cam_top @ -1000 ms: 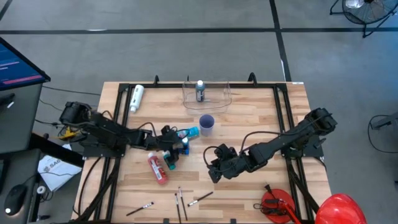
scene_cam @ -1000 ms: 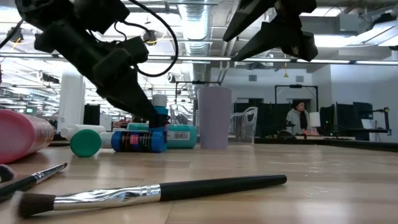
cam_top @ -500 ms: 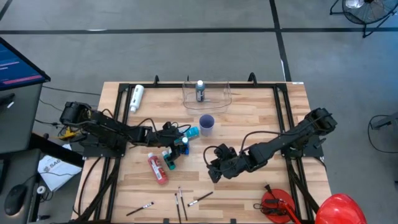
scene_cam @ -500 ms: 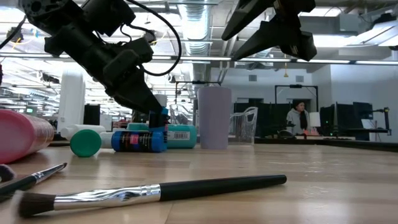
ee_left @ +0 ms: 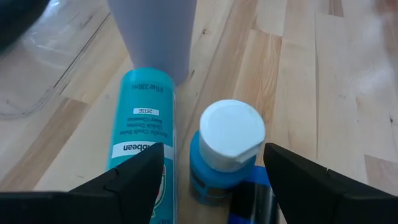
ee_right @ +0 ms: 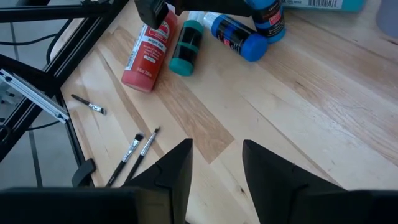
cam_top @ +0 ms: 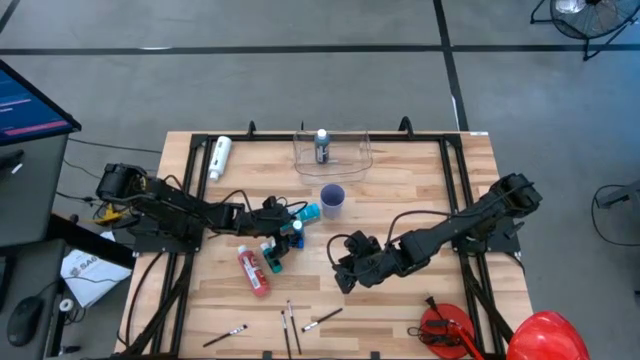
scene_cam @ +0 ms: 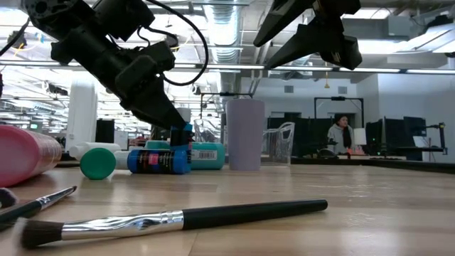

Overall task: Pick & Place Paint Supplies
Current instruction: Put the blue paint bottle into the transparent bin

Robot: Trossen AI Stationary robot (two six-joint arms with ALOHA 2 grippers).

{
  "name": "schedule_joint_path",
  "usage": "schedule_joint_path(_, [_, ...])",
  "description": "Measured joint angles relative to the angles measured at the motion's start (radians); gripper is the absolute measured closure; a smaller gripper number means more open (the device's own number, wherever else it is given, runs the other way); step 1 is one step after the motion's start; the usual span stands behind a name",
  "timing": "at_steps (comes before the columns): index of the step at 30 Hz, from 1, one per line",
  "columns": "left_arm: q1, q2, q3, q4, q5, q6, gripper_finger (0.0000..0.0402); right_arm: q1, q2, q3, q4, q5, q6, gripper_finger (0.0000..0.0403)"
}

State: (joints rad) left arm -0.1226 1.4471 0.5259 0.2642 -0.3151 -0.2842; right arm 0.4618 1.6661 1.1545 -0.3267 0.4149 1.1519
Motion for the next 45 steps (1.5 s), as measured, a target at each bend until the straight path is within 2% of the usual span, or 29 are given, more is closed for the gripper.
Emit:
schedule_joint_path(7, [-0.015,0.006,0.000,0.005,0.050,-0.015,0.0131,0.000,0.000,0.000,0.000,0.000,0.000,0.0270])
schedule_joint_path(22, [-0.006,0.006,0.000,0.014,0.049,0.041,0.0131,0.000,0.000,0.000,-0.001,-0.002,0.008,0.0269])
schedule_joint_path(33, [-0.019,0.007,0.000,0.022,0.051,-0.003,0.0131,0.000,0.000,0.000,-0.001,-0.001,0.009,0.0269])
schedule_joint_path(37, [-0.009,0.048,0.000,0.032,0.030,0.006,0.0131,0.000,0.000,0.000,0.000,-0.001,0.024,0.0269])
schedule_joint_path(45, [-0.007,0.124,0.000,0.072,0.056,-0.009,0.0131,0.000,0.000,0.000,0.002,-0.001,0.025,0.0268])
